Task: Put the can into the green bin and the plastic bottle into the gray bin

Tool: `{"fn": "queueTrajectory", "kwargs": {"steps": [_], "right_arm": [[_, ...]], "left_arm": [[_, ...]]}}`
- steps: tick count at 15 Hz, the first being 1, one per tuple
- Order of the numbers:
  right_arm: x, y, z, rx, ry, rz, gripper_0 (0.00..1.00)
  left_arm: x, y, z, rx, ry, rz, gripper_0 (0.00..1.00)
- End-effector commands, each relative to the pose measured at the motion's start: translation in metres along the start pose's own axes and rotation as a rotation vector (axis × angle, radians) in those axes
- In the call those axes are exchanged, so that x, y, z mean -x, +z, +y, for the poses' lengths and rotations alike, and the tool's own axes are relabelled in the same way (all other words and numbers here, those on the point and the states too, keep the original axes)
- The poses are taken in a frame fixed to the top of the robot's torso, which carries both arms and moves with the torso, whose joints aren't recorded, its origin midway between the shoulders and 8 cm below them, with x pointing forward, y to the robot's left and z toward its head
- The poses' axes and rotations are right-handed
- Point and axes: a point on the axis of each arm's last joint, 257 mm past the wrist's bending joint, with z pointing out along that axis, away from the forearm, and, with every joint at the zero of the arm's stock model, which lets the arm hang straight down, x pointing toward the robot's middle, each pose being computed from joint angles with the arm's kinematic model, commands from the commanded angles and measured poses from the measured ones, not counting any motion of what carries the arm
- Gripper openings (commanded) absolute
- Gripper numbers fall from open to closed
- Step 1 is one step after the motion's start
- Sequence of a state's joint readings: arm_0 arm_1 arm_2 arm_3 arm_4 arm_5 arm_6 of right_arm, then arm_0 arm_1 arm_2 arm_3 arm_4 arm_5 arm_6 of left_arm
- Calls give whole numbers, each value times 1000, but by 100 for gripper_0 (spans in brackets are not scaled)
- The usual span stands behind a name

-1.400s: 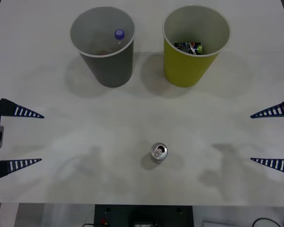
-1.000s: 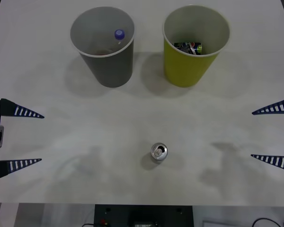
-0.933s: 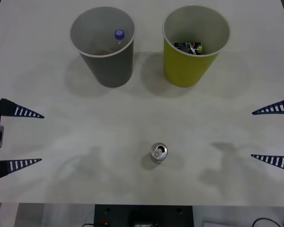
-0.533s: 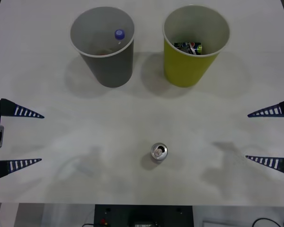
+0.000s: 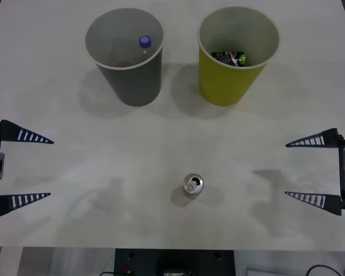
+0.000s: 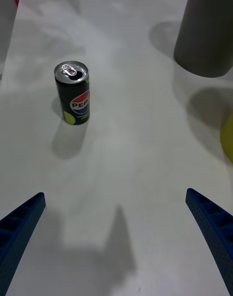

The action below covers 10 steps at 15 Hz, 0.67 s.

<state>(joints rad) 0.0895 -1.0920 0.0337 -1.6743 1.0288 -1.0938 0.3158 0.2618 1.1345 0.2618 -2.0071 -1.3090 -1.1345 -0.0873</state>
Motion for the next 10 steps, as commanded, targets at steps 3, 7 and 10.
{"fn": "queueTrajectory", "kwargs": {"steps": [3,7,10], "right_arm": [[-6,19,3,7,15,-46,100],[-4,41,8,6,42,-103,100],[-5,50,14,7,-3,-133,100]], "left_arm": [[0,0,0,0,0,0,100],[0,0,0,0,0,0,100],[0,0,0,0,0,0,100]]}}
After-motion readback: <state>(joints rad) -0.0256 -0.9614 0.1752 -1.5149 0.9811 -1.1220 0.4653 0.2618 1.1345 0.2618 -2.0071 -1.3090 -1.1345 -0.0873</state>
